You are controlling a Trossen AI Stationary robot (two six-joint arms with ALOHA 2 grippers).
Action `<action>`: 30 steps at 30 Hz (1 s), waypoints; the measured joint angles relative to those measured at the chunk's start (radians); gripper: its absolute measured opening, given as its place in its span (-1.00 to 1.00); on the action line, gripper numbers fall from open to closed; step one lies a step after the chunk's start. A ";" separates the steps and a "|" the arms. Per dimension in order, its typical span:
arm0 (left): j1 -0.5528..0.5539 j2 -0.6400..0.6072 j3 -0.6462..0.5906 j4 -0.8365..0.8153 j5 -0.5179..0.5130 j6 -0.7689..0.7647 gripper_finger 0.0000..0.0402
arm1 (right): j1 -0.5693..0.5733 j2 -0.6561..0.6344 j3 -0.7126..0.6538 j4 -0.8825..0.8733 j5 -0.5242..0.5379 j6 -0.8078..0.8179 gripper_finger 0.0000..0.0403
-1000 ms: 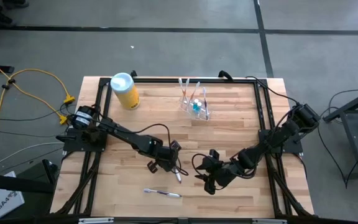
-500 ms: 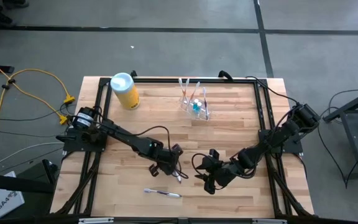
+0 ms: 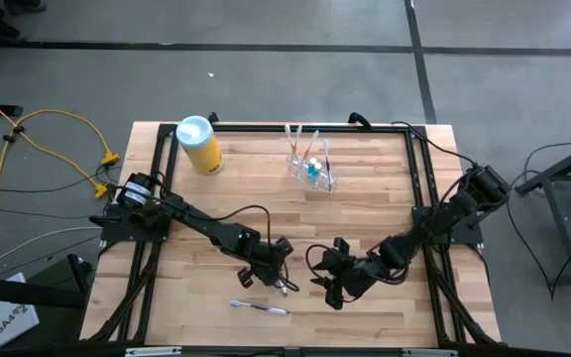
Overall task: Pick & Place toothbrushing station
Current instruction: Put the top purple toothbrush into the transparent organizer
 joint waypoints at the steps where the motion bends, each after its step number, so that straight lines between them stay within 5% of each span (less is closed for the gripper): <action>1: 0.000 0.007 0.000 0.004 0.000 0.000 -0.53 | 0.000 0.000 0.000 0.000 0.000 0.001 -0.21; 9: 0.000 0.014 0.004 -0.037 -0.028 -0.099 -0.53 | 0.000 0.000 0.000 0.001 -0.003 0.004 -0.21; 21: -0.033 0.016 0.002 -0.106 -0.286 -0.153 -0.53 | 0.014 0.000 0.000 0.016 -0.002 0.003 -0.21; 30: -0.032 0.016 0.000 -0.111 -0.274 -0.131 -0.56 | 0.022 0.000 0.000 0.047 0.000 0.001 -0.21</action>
